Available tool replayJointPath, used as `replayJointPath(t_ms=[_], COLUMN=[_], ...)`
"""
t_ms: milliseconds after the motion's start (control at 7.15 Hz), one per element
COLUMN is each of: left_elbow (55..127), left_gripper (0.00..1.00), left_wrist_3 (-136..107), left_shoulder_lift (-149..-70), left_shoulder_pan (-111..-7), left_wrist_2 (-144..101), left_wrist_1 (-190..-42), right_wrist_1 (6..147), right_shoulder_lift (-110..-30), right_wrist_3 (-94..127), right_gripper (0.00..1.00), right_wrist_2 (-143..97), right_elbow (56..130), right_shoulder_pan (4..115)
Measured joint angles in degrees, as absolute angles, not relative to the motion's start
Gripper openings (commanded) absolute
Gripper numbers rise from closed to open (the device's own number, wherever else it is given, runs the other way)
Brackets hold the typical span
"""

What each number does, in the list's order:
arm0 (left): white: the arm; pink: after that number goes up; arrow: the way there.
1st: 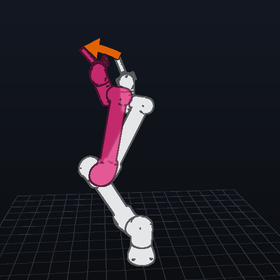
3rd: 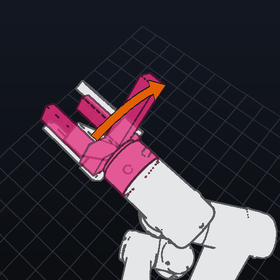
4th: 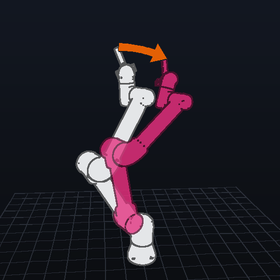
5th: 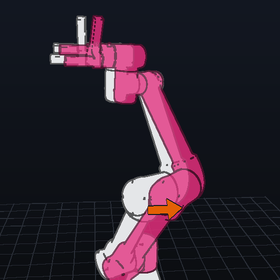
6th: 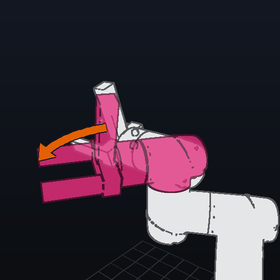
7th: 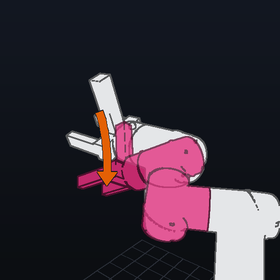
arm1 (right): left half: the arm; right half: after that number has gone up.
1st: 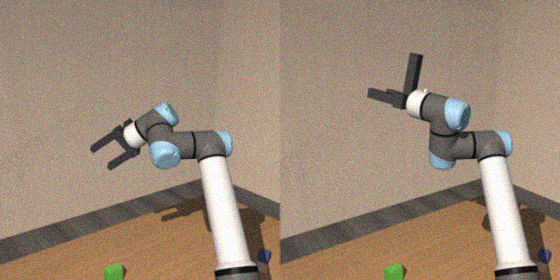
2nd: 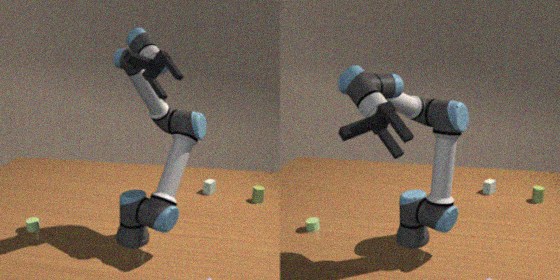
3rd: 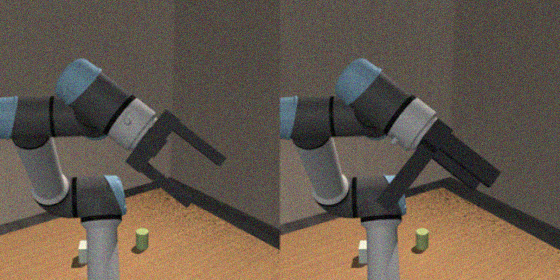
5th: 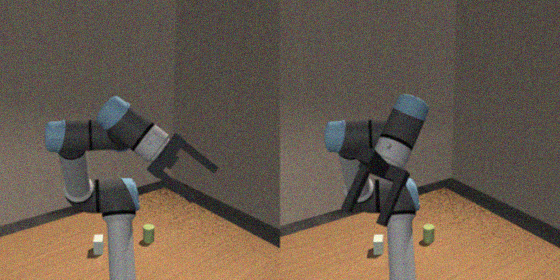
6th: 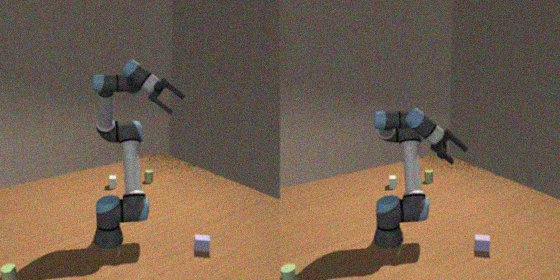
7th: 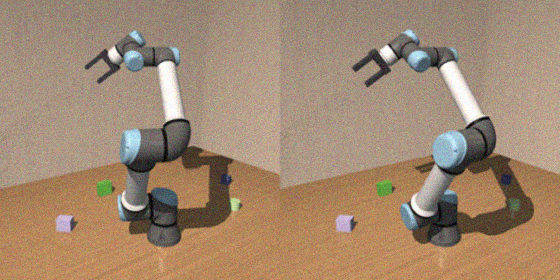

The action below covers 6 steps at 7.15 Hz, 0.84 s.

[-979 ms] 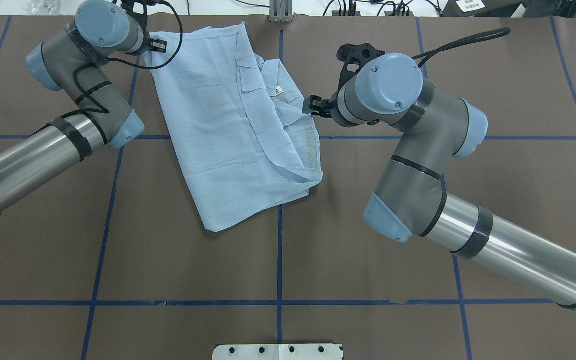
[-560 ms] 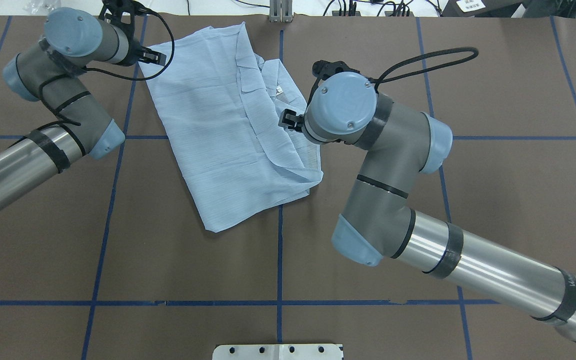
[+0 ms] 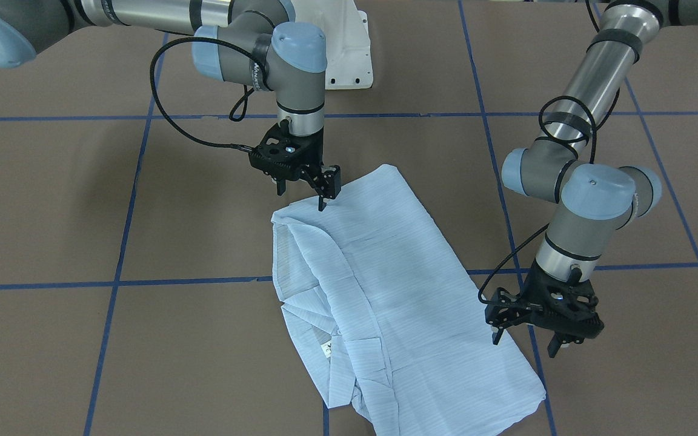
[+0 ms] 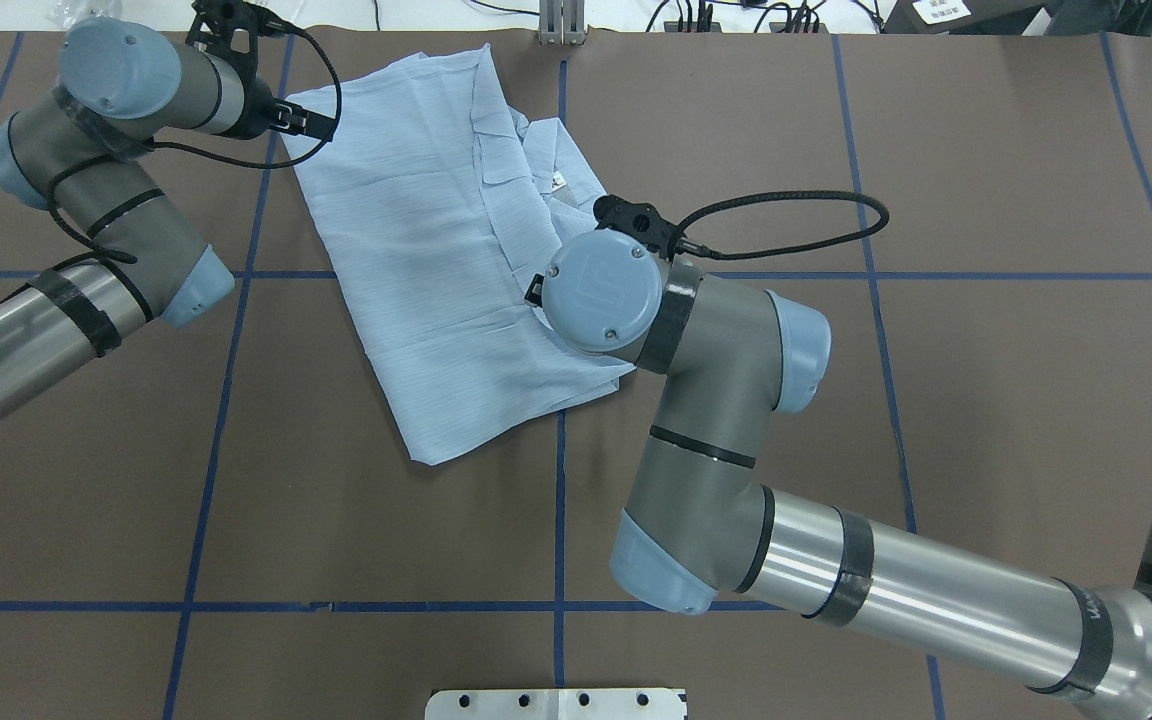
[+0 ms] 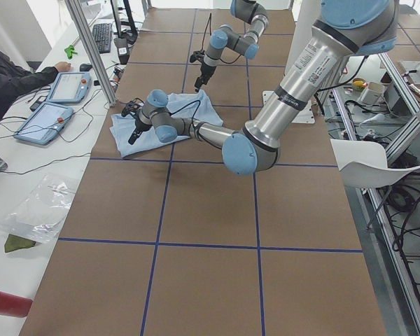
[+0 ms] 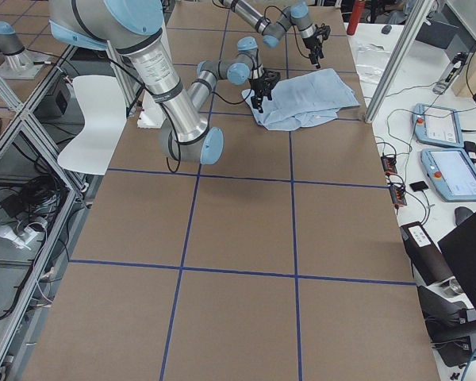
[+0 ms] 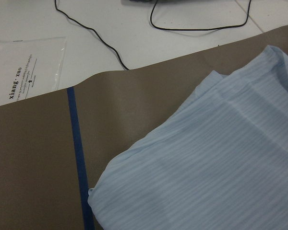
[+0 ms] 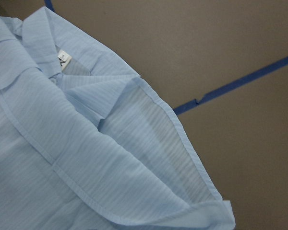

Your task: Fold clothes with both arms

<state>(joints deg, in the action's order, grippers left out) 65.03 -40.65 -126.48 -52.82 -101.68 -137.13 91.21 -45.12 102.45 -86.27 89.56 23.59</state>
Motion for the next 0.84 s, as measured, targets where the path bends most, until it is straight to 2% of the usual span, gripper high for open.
replayJointPath(t_ms=[699, 839], left_elbow=[67.31, 67.35], left_gripper=[1.00, 1.00], left_wrist_3=[-40.86, -40.87], left_shoulder_lift=[-124.75, -124.73], left_shoulder_pan=[-52.82, -52.82], left_wrist_2=[-101.69, -101.69], left_wrist_1=[-137.02, -137.02], right_wrist_1=[87.15, 85.88], right_shoulder_lift=[-44.24, -43.99], right_wrist_3=[104.14, 104.15], right_gripper=[0.83, 0.70], right_wrist_2=[-81.70, -81.44], right_elbow=[82.65, 81.32], right_shoulder_pan=[22.24, 22.24])
